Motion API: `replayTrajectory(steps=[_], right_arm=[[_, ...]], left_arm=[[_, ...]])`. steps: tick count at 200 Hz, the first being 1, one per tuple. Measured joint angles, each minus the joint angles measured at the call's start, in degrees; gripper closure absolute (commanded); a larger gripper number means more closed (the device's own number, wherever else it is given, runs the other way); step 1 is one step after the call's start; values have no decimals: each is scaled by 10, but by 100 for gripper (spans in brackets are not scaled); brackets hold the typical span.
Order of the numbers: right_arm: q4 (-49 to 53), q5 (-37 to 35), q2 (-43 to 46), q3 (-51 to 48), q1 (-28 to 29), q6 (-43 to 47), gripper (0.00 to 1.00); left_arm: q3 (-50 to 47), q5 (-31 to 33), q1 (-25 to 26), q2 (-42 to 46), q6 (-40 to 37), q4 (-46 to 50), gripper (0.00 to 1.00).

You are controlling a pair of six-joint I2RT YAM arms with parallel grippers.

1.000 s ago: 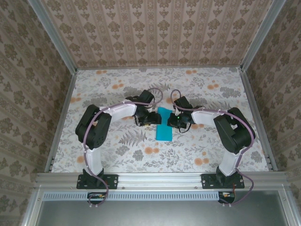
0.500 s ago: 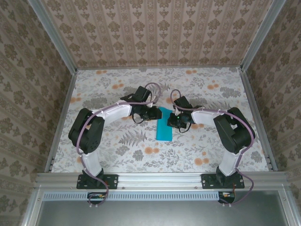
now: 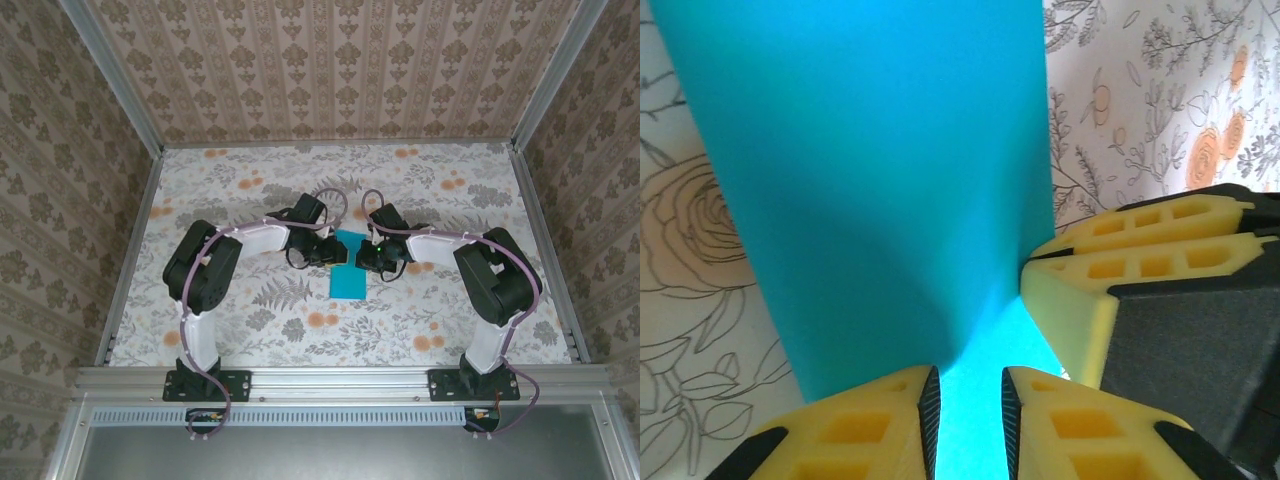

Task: Fold a paper plane with a square sheet of paper (fold left side to right side)
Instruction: First fold the square sheet of paper in half at the center of the table.

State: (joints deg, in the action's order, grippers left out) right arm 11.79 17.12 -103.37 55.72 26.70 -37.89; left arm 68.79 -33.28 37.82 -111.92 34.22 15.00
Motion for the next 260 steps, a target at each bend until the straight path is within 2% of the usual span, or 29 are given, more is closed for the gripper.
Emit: replayTrajectory(steps=[52,107,201,260], right_arm=[[9,-2,-3,6,0,2,86],[13,-2,-5,9,0,5,86],[13,-2,-6,11,2,6,86],[13,-2,-6,11,2,6,86]], left_arm=[[-9,27,-2,-7,-9,11,75],[-22,19,-9,-6,-11,-5,76],[-65,42,-41,45,-30,29,76],[-68,12,-30,76,-24,-16,73]])
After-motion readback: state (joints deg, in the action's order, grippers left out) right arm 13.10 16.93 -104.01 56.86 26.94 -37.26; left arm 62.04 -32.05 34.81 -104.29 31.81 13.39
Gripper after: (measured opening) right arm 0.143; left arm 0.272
